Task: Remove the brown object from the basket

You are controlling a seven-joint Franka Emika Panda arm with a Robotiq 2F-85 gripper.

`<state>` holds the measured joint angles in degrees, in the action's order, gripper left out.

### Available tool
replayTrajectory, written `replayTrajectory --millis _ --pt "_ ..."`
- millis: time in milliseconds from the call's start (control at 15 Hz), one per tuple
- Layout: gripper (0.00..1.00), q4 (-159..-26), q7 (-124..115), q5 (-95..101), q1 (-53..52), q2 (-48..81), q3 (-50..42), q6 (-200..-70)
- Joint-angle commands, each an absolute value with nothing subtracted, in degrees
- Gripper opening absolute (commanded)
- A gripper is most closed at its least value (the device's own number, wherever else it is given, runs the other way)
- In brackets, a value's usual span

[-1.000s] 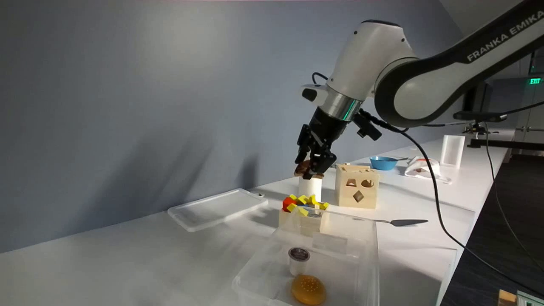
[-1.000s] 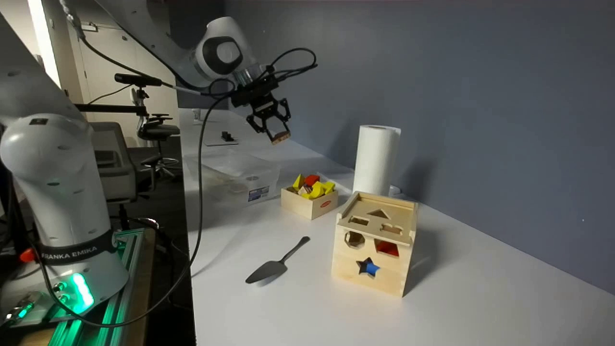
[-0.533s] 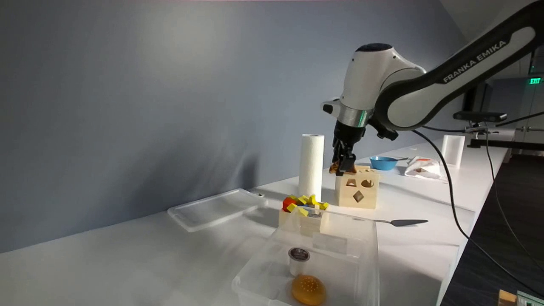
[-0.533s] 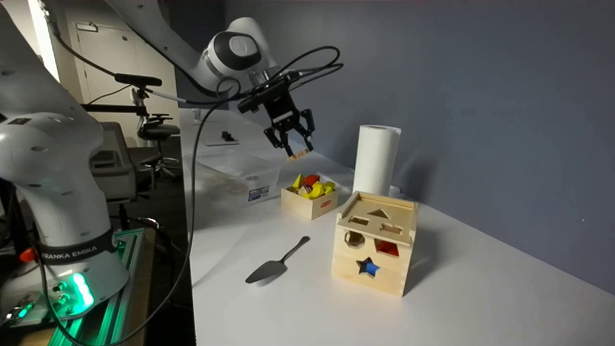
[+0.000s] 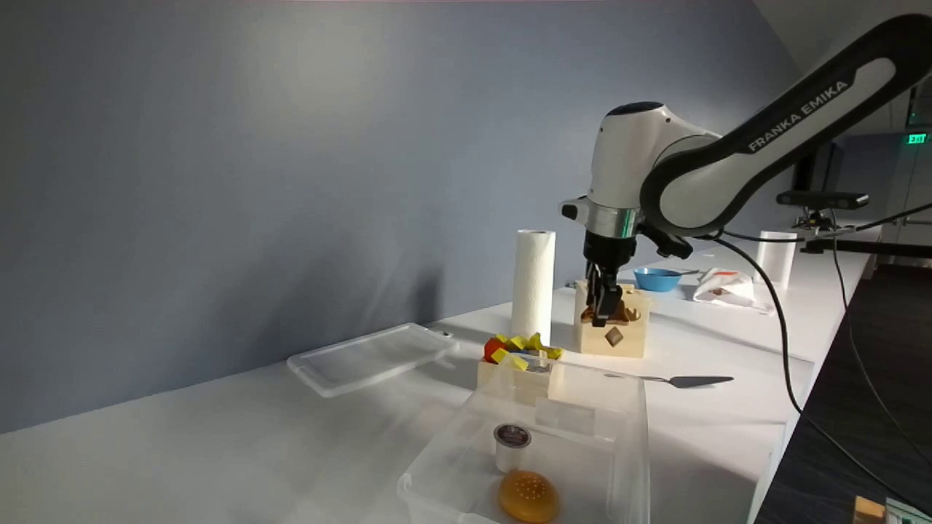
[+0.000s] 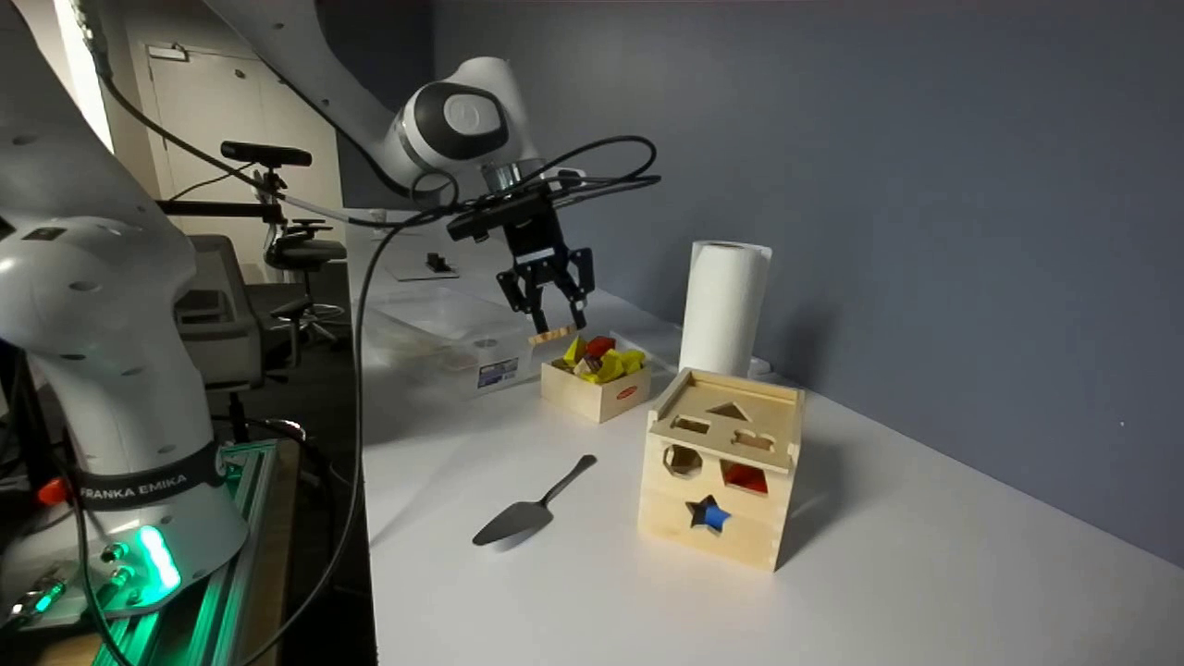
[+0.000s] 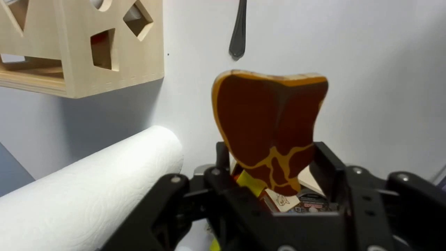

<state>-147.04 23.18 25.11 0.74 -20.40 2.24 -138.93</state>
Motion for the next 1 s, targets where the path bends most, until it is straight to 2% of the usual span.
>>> replayTrajectory --millis 0,533,933 --pt "0.35 -150.0 25.0 25.2 -0.8 -20.0 0.9 -140.2" --pt "0.35 -155.0 27.3 20.5 -0.9 -14.6 -3.7 -149.5" --pt "0.35 -155.4 25.5 17.8 -0.6 -8.8 -3.2 -154.8"
